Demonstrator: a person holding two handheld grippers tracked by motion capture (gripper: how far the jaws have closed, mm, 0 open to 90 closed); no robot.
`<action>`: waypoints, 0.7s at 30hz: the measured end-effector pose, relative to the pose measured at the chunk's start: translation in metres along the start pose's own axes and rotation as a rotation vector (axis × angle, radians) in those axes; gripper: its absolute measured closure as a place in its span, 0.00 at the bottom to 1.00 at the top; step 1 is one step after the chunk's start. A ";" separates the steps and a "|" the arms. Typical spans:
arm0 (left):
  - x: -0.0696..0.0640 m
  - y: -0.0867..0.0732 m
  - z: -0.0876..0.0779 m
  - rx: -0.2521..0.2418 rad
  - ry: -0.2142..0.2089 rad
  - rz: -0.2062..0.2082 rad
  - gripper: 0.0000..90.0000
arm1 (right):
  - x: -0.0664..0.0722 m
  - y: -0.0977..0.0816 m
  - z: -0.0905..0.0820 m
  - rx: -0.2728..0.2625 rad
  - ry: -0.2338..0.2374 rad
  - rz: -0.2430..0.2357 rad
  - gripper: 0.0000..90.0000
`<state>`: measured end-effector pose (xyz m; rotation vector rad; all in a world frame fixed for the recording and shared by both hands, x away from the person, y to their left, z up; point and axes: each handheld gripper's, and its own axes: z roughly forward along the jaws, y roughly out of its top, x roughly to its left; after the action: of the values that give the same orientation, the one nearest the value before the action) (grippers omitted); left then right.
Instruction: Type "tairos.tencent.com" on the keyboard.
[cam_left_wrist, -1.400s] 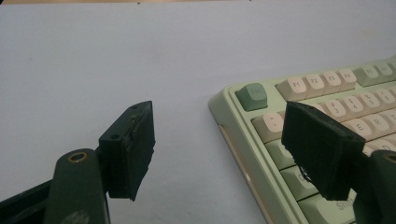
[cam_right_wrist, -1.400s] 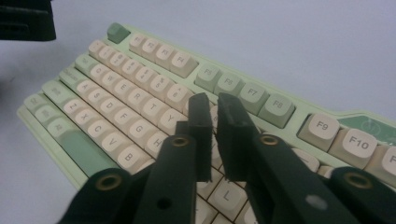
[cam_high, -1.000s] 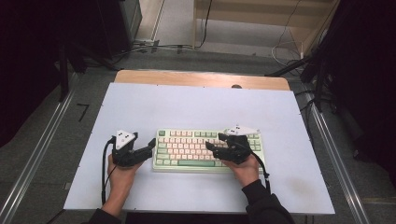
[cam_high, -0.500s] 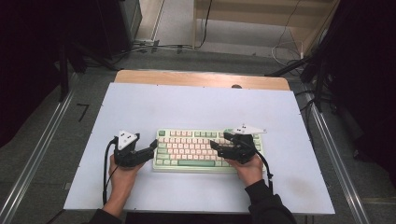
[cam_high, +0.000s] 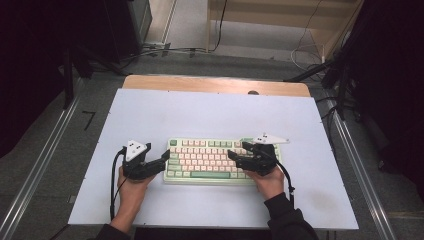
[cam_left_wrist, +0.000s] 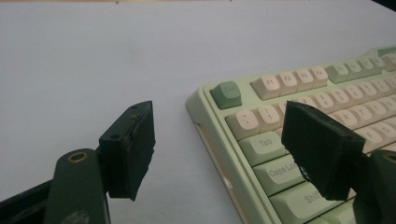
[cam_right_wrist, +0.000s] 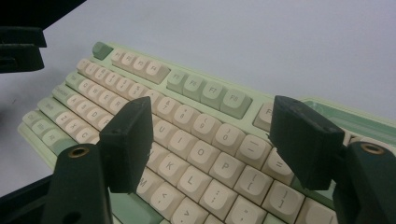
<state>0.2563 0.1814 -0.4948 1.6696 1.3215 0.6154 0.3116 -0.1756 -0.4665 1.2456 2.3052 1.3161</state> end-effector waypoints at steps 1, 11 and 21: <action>-0.002 -0.001 0.001 0.008 -0.011 0.001 0.29 | -0.001 0.000 -0.001 -0.003 -0.001 0.000 0.32; -0.014 0.006 0.005 -0.015 -0.191 -0.015 0.67 | -0.004 0.002 -0.003 -0.019 0.004 0.011 0.33; -0.044 0.020 0.023 0.068 -0.285 0.079 1.00 | -0.005 0.002 -0.003 -0.016 0.006 0.017 0.33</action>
<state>0.2716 0.1320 -0.4823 1.7968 1.0860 0.3645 0.3136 -0.1808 -0.4640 1.2603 2.2880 1.3432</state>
